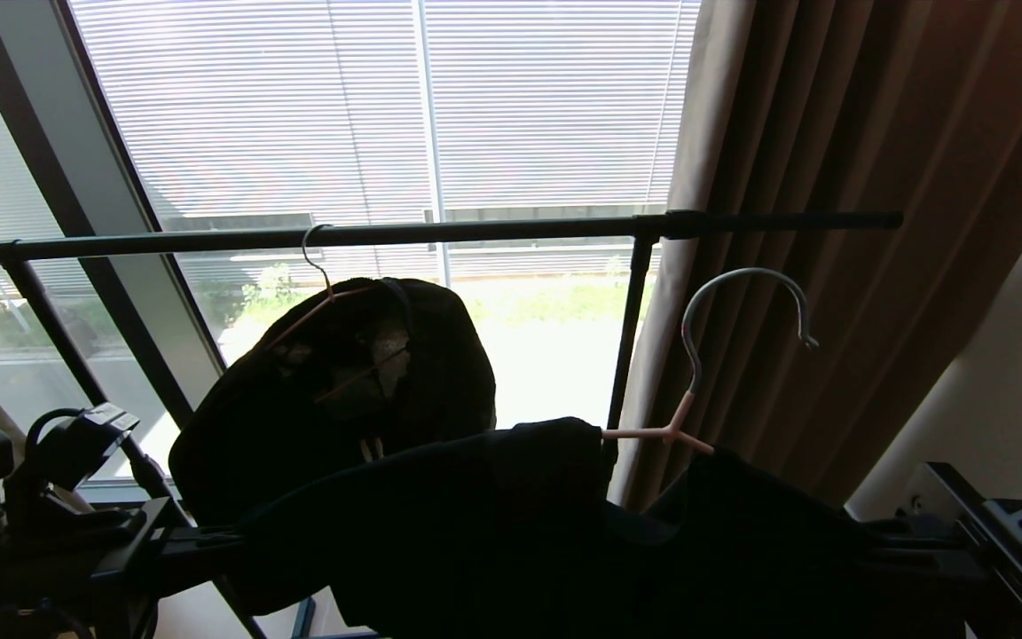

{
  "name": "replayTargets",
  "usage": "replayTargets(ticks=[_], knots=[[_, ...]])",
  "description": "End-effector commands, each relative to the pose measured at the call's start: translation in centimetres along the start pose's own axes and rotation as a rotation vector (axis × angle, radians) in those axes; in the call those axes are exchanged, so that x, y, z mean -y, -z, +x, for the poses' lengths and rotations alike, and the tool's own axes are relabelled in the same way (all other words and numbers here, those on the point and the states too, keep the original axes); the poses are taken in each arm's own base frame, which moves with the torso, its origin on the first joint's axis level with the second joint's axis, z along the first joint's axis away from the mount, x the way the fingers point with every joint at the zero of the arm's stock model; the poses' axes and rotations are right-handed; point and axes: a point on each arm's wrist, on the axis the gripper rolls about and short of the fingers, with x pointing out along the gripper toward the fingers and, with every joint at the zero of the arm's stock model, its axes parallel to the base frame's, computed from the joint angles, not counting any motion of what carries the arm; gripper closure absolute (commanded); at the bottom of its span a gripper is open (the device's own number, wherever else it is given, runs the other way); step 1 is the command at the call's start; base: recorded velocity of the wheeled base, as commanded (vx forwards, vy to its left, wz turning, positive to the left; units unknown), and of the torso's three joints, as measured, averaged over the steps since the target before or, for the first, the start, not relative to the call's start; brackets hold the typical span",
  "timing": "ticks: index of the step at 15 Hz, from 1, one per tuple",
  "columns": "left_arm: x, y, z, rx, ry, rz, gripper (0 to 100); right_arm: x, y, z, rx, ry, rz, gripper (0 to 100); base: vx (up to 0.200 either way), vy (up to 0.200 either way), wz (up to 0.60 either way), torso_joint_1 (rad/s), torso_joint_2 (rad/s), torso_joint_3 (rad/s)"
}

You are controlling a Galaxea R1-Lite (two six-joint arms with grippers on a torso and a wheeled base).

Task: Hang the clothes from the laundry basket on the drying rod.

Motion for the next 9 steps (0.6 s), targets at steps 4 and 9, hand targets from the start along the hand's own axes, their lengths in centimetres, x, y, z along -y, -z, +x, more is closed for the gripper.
replayTargets(ticks=[4,9], knots=[[-0.9,0.3,0.0,-0.003,-0.015,-0.034,100,0.7,-0.3,-0.8,0.015,0.055,-0.004,100,0.0,0.0,0.0,0.0,0.0,0.0],[-1.8,0.5,0.0,-0.006,-0.029,-0.067,100,1.0,-0.7,-1.5,0.028,0.084,-0.016,100,0.0,0.0,0.0,0.0,0.0,0.0]])
